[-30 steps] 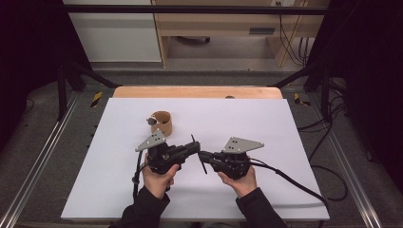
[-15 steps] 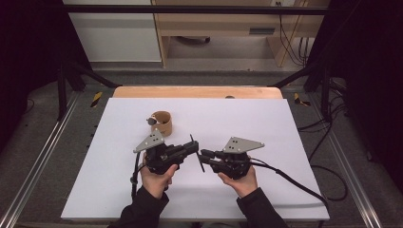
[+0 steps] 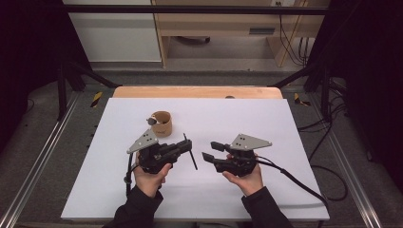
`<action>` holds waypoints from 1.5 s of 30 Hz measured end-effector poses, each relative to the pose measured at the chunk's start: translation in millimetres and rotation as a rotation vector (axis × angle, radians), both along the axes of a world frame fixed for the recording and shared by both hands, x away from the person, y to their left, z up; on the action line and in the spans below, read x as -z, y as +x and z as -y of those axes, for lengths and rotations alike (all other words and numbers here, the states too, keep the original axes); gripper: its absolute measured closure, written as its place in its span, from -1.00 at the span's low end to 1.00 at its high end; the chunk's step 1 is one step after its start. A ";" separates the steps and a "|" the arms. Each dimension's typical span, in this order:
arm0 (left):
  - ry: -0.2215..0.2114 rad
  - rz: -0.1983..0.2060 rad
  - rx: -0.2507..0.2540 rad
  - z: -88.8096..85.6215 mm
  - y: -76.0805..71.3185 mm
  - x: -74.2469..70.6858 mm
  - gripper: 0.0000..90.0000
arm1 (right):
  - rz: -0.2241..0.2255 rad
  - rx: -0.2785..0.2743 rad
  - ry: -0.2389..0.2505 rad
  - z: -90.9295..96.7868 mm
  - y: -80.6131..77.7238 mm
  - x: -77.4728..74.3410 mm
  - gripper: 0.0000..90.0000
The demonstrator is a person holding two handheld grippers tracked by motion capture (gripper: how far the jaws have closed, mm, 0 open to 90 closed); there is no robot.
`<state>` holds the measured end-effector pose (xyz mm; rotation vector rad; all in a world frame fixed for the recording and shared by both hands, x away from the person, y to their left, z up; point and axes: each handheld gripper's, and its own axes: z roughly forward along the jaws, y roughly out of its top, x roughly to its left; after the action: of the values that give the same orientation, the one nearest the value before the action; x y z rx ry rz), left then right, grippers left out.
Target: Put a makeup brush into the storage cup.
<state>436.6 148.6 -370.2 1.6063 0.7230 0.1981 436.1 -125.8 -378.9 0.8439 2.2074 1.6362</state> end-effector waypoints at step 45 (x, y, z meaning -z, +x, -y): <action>0.115 0.056 -0.094 -44.9 10.4 -23.4 0.89 | -0.030 0.231 -0.126 64.1 0.5 23.4 -0.79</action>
<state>447.0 193.5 -346.8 1.6701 0.7560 0.3570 436.7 -189.9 -402.3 1.0491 2.1149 1.3722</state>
